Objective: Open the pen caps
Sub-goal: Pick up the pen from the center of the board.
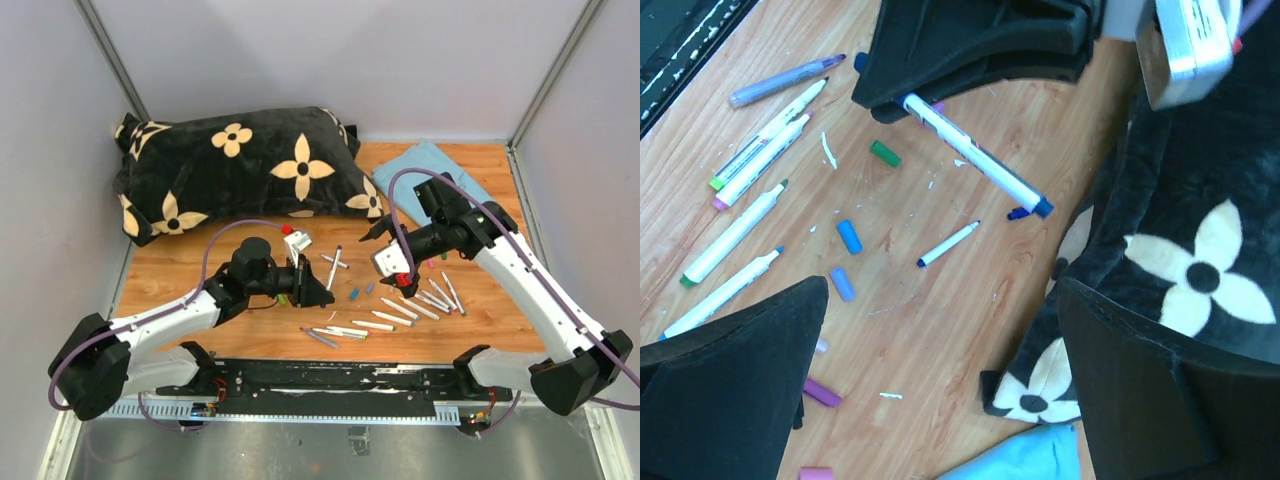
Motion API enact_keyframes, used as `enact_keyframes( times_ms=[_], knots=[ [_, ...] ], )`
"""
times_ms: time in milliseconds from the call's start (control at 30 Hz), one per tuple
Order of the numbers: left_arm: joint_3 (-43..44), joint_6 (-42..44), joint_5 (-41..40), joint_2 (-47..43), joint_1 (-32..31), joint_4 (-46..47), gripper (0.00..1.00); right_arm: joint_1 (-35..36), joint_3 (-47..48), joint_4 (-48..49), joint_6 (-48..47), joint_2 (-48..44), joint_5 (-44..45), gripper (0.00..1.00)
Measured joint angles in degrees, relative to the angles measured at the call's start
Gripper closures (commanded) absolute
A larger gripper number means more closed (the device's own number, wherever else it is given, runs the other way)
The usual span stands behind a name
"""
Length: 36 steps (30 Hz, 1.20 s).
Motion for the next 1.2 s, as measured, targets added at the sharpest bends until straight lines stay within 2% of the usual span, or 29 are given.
enact_keyframes(
  times_ms=[300,700,833,1000,1200],
  knots=[
    [5.88,1.75,3.48,6.01,0.00,-5.18,1.00,5.75,3.41,-3.98,-5.16,2.40,8.79,0.00],
    [8.31,4.24,5.73,10.51,-1.22,-10.47,1.00,10.82,4.81,-6.05,-7.69,3.28,15.72,0.09],
    [9.62,4.90,6.43,12.52,-1.79,-12.11,1.00,14.73,5.70,-6.01,-7.82,4.35,19.61,0.11],
    [11.02,5.79,7.06,13.68,-2.64,-13.27,1.00,19.96,5.11,-5.07,-7.69,6.14,25.66,0.20],
    [11.02,5.97,8.70,13.66,-2.75,-13.29,0.99,23.02,-1.46,0.37,-6.80,6.25,31.15,0.34]
  ],
)
